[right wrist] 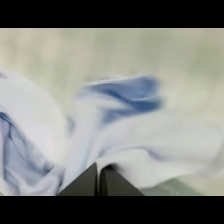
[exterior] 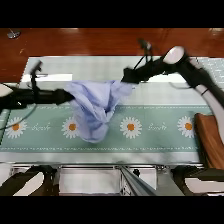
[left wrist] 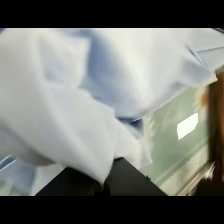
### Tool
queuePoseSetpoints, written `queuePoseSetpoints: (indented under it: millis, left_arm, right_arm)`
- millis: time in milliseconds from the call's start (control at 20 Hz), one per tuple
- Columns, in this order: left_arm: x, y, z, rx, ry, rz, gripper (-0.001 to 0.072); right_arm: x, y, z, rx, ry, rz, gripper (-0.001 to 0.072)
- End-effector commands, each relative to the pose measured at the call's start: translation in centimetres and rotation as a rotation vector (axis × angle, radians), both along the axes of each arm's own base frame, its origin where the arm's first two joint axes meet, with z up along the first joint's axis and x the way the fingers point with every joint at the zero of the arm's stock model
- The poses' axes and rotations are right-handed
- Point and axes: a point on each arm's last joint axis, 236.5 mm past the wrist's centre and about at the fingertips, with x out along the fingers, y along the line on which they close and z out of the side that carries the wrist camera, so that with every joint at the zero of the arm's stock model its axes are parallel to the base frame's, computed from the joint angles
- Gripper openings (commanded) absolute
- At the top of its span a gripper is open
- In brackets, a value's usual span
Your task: Fold the shirts.
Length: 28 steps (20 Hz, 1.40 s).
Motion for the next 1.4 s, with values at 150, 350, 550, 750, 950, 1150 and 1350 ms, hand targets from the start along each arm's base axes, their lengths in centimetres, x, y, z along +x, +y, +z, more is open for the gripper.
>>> queuePoseSetpoints:
  millis: [150,350,550,750,950,1150,1350]
  left_arm:
    - [1.4,2.2,26.1,-0.023,-0.58,0.05,0.0019]
    - [-4.3,5.3,37.1,0.153,-0.869,0.19,0.0019]
    - [-10.1,9.0,39.5,0.443,-0.971,0.387,0.0019]
    - [-13.3,9.2,37.6,0.538,-0.942,0.404,0.0019]
    - [-10.7,9.1,27.9,0.501,-0.671,0.298,0.0019]
    - [-7.6,9.3,11.5,0.419,-0.235,0.209,0.0019]
    - [-3.8,8.5,1.4,0.243,-0.032,0.253,0.0019]
  right_arm:
    - [-3.5,-8.2,25.5,-0.138,-0.573,-0.06,0.0023]
    - [-13.3,-13.3,33.1,-0.243,-0.779,-0.139,0.0023]
    - [-21.3,-17.9,36.8,-0.279,-0.896,-0.271,0.0023]
    - [-24.9,-20.6,30.9,-0.355,-0.705,-0.325,0.0023]
    - [-24.0,-20.8,18.6,-0.408,-0.383,-0.326,0.0023]
    - [-22.8,-18.2,2.8,-0.391,-0.033,-0.277,0.0023]
    - [-19.0,-19.2,-7.8,-0.41,0.105,-0.411,0.0022]
